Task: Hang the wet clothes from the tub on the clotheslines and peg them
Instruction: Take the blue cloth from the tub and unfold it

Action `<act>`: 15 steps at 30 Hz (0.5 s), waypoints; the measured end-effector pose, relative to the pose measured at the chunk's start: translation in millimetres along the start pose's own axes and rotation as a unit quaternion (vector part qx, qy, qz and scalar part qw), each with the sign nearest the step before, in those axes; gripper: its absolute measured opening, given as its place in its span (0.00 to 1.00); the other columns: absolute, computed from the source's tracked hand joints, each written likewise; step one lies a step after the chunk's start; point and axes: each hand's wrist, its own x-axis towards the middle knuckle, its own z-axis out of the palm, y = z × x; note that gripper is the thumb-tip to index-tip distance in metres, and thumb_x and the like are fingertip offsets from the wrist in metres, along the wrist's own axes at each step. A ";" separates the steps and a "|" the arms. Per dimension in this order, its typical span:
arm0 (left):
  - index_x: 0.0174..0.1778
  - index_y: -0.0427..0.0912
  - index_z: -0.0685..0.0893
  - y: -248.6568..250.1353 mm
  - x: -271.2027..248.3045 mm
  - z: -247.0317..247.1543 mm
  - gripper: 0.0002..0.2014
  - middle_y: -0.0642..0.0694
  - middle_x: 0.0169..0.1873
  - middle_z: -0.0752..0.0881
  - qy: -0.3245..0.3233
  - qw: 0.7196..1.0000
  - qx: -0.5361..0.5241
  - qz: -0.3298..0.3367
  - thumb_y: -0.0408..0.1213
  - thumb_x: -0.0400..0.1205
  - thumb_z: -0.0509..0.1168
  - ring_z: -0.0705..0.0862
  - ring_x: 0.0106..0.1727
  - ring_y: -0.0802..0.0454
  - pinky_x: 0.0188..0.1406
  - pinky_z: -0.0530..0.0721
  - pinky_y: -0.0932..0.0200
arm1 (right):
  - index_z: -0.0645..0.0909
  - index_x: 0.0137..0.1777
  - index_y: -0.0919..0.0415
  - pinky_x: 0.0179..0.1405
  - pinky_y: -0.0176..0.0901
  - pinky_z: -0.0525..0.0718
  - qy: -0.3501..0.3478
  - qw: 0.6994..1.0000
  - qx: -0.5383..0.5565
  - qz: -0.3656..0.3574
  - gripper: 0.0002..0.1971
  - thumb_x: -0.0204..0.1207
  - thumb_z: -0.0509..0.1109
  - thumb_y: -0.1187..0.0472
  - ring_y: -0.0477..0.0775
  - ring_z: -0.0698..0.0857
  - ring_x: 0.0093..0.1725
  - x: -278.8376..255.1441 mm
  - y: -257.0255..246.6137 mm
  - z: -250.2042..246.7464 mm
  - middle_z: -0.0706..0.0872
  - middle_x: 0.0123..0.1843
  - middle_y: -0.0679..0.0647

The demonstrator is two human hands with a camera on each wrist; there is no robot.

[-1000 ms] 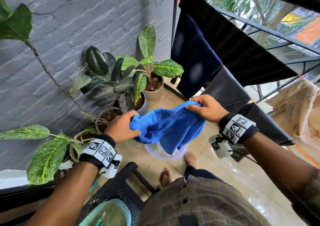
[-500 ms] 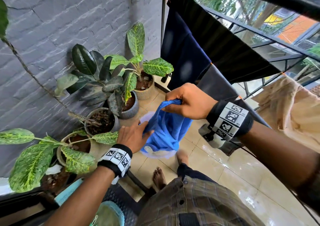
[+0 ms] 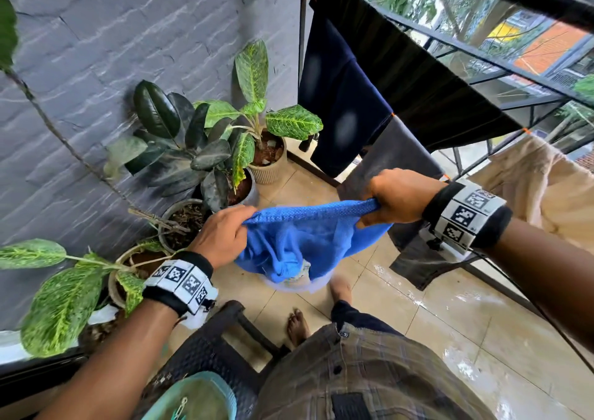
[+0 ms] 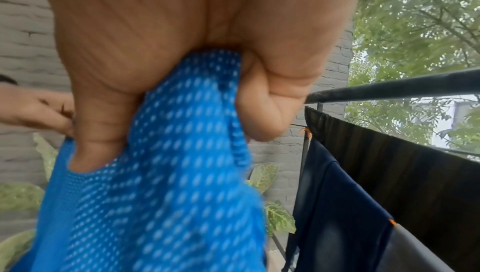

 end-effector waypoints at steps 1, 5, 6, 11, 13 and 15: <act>0.41 0.47 0.80 3.2 1.6 -4.1 0.11 0.48 0.36 0.81 -0.008 1.000 0.003 0.003 0.34 0.73 0.52 0.81 0.41 0.41 0.39 0.71 0.55 | 0.83 0.40 0.48 0.38 0.42 0.69 -0.004 0.999 -0.036 0.023 0.20 0.71 0.72 0.32 0.57 0.76 0.37 -0.4 0.1 1.0 0.73 0.28 0.42; 0.32 0.50 0.67 12.5 5.0 -16.3 0.06 0.50 0.23 0.71 -0.010 1.000 0.022 0.009 0.41 0.75 0.56 0.72 0.29 0.43 0.29 0.71 0.48 | 0.83 0.39 0.50 0.40 0.44 0.74 0.054 0.998 0.012 0.018 0.16 0.73 0.71 0.37 0.61 0.84 0.44 -1.3 10.4 9.8 0.82 0.35 0.48; 0.33 0.49 0.70 10.8 4.8 -18.1 0.08 0.49 0.23 0.73 -0.004 0.999 0.032 0.010 0.44 0.76 0.60 0.74 0.29 0.43 0.30 0.74 0.48 | 0.81 0.33 0.47 0.39 0.43 0.74 0.056 0.996 0.065 0.014 0.13 0.72 0.72 0.41 0.57 0.84 0.41 -2.8 12.9 10.9 0.79 0.32 0.45; 0.36 0.55 0.78 6.2 5.6 -21.0 0.18 0.52 0.28 0.82 -0.097 0.989 0.106 -0.016 0.64 0.69 0.74 0.81 0.33 0.49 0.36 0.81 0.54 | 0.75 0.22 0.44 0.27 0.35 0.70 0.058 0.942 0.330 0.038 0.09 0.60 0.68 0.51 0.41 0.73 0.23 -4.6 14.2 19.9 0.74 0.23 0.42; 0.37 0.51 0.80 3.4 7.2 -21.2 0.13 0.51 0.26 0.81 -0.108 0.989 0.094 -0.023 0.55 0.74 0.73 0.80 0.33 0.48 0.38 0.83 0.50 | 0.74 0.22 0.52 0.26 0.38 0.70 0.047 0.932 0.356 0.050 0.08 0.60 0.67 0.56 0.40 0.70 0.22 -2.5 12.1 27.7 0.71 0.20 0.42; 0.34 0.45 0.79 -2.5 9.7 -22.9 0.12 0.50 0.24 0.77 -0.098 0.993 0.066 -0.013 0.45 0.79 0.70 0.78 0.30 0.49 0.36 0.81 0.49 | 0.76 0.28 0.59 0.29 0.42 0.75 0.051 0.920 0.384 0.058 0.06 0.61 0.67 0.58 0.45 0.74 0.26 0.2 10.3 34.2 0.75 0.24 0.45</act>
